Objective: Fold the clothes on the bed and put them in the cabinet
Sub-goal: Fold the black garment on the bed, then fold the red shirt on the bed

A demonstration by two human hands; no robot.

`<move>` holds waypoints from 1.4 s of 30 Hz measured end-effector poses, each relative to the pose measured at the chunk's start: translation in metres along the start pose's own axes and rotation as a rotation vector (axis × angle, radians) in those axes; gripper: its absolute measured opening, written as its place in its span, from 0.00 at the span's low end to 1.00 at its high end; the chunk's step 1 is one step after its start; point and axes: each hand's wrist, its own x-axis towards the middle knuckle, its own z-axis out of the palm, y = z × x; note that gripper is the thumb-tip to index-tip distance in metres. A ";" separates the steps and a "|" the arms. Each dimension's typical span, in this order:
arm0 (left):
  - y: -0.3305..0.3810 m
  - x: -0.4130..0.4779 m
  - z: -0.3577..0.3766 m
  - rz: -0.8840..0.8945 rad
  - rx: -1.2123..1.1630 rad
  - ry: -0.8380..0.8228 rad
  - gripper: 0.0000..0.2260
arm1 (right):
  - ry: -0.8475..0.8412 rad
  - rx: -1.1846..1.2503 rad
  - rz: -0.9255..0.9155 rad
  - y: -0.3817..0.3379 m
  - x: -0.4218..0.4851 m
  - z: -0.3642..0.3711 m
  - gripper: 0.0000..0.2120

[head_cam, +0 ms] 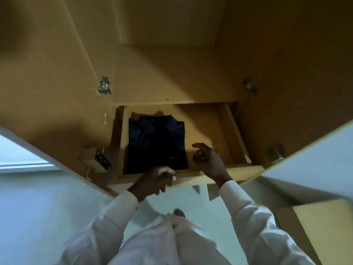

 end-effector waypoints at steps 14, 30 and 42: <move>-0.196 -0.091 0.063 -0.252 0.115 -0.283 0.07 | 0.324 0.178 0.413 0.026 -0.245 0.174 0.11; -0.487 -0.064 0.235 -0.278 0.383 -0.311 0.18 | 0.444 0.179 0.638 0.242 -0.366 0.347 0.11; -0.520 -0.037 0.320 0.269 0.272 -0.341 0.12 | 0.874 0.230 0.364 0.277 -0.471 0.395 0.08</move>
